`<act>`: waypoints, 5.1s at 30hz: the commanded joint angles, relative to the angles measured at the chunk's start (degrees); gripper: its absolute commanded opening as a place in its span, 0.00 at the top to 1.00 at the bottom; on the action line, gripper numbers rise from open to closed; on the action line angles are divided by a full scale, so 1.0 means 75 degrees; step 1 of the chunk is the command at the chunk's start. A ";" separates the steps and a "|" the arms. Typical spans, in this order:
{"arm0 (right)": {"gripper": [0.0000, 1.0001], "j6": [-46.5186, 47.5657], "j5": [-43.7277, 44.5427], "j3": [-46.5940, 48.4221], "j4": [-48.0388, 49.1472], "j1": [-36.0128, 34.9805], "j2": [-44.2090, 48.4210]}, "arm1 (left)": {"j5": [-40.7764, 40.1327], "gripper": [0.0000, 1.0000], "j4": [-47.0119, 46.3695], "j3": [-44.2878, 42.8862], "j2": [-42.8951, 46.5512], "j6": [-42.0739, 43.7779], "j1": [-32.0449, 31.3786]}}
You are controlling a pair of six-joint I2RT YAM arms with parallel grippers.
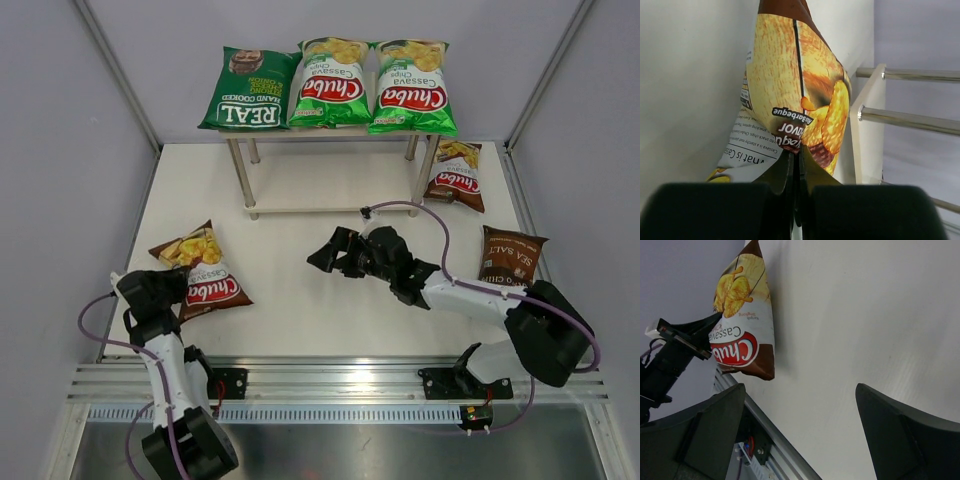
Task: Place and organize the chips bags onto the shelf
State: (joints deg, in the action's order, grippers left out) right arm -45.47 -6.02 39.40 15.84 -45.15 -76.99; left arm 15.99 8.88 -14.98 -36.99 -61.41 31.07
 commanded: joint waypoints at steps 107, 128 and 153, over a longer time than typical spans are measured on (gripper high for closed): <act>1.00 0.0766 -0.5103 0.1787 0.5928 0.1413 -0.3000 | 0.2836 0.01 0.3562 -0.3042 0.1675 0.3324 -0.0697; 1.00 0.0252 -0.6146 0.3537 0.6524 0.1999 -0.4979 | 0.2953 0.01 0.3257 -0.2502 0.1159 0.4297 -0.0990; 0.74 0.0919 -0.5444 0.4450 0.2237 0.2891 -0.5848 | 0.3130 0.01 0.3151 -0.2479 0.1077 0.4297 -0.1002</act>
State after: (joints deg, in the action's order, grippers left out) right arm -41.23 -49.80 70.65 39.16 -23.20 -121.62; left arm 37.43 35.88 -33.50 -28.36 -30.02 23.88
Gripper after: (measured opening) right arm 0.246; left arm 0.988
